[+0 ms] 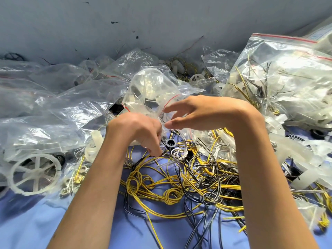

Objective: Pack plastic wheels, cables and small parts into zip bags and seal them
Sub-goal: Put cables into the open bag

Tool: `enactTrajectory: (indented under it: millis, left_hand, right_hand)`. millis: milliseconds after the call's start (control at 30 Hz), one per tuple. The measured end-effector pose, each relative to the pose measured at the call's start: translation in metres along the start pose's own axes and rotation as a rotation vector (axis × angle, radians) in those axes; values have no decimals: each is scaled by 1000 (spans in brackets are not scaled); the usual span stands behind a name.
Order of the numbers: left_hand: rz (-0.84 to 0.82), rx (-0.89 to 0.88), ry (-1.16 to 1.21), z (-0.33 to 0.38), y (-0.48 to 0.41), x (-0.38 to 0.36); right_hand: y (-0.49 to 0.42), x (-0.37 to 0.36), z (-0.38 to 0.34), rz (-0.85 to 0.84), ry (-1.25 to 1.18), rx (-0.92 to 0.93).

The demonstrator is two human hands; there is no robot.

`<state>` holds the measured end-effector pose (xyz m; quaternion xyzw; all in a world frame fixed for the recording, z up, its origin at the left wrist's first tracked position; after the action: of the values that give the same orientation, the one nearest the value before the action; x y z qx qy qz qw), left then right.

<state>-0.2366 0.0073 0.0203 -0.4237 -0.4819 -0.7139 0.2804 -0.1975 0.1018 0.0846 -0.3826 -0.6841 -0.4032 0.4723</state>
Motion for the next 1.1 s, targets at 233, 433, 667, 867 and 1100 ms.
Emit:
enactTrajectory:
  millis: [233,433,667,867,1100]
  left_hand:
    - [137,-153,-10,27,29,26]
    - [242,-238,66,32,49,43]
    - [333,-300,137,37,61,54]
    - [414,-321,214,36,67,65]
    - [294,-250,302,20,63,58]
  right_hand:
    - [1,1,-8,-19,-68,94]
    - [-1,-1,-6,-21,-49,90]
    - [-1,2,-11,38,13,139]
    - [1,16,-11,181,28,157]
    - [3,29,0,312,-54,70]
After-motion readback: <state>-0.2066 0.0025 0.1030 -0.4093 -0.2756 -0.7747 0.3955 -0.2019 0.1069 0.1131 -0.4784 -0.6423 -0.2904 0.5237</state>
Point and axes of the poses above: each hand's wrist, its own y-axis away from the middle knuckle, its own x-axis out of the back of the hand, z = x × y, the point moved 8 cm from there along -y, towards the middle knuckle, and after that the axes turned 9 degrees about y, right-handed, at the moved point
